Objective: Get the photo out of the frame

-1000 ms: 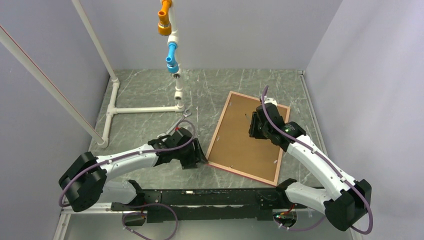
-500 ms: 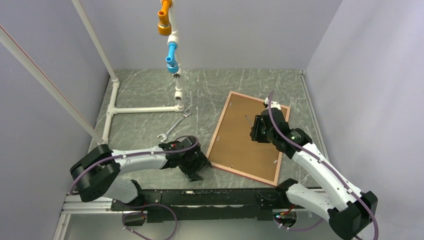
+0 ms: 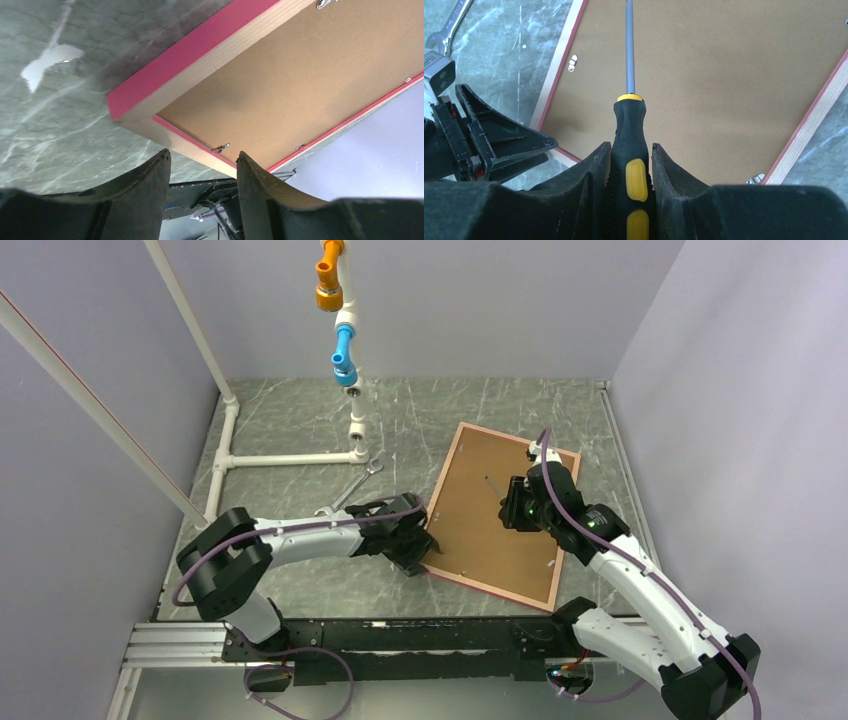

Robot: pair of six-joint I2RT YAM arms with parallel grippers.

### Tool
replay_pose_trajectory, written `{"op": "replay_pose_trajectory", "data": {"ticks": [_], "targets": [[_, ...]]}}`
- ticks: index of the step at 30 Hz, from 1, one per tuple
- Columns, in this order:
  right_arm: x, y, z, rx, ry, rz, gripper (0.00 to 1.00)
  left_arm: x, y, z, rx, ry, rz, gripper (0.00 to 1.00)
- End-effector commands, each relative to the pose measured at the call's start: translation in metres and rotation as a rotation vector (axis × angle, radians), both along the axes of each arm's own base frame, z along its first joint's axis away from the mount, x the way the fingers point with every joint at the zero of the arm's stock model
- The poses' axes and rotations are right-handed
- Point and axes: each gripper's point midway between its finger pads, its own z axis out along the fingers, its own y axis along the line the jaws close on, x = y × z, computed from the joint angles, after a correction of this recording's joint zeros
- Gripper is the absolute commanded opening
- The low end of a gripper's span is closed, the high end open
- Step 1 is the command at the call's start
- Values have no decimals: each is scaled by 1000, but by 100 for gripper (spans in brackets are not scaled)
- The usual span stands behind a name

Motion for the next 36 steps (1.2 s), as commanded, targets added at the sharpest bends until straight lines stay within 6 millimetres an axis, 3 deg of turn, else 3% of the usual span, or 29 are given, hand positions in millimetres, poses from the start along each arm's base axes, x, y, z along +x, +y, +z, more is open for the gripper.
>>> {"op": "replay_pose_trajectory", "data": {"ticks": [1, 7, 11, 19, 26, 32, 36], "targets": [[3, 7, 11, 33, -55, 40, 0, -13, 23, -20, 158, 165, 205, 53], [2, 9, 16, 45, -70, 56, 0, -25, 26, -30, 226, 209, 221, 51], [0, 11, 19, 60, -79, 68, 0, -31, 35, -29, 290, 206, 223, 56], [-3, 16, 22, 78, -90, 99, 0, -50, 50, -41, 317, 251, 252, 59], [-6, 18, 26, 86, -105, 109, 0, -40, 55, -37, 385, 225, 287, 57], [-8, 18, 30, 89, -118, 108, 0, -34, 54, -44, 437, 229, 294, 56], [-10, 18, 31, 91, -125, 109, 0, -37, 71, -48, 542, 243, 306, 51]]}}
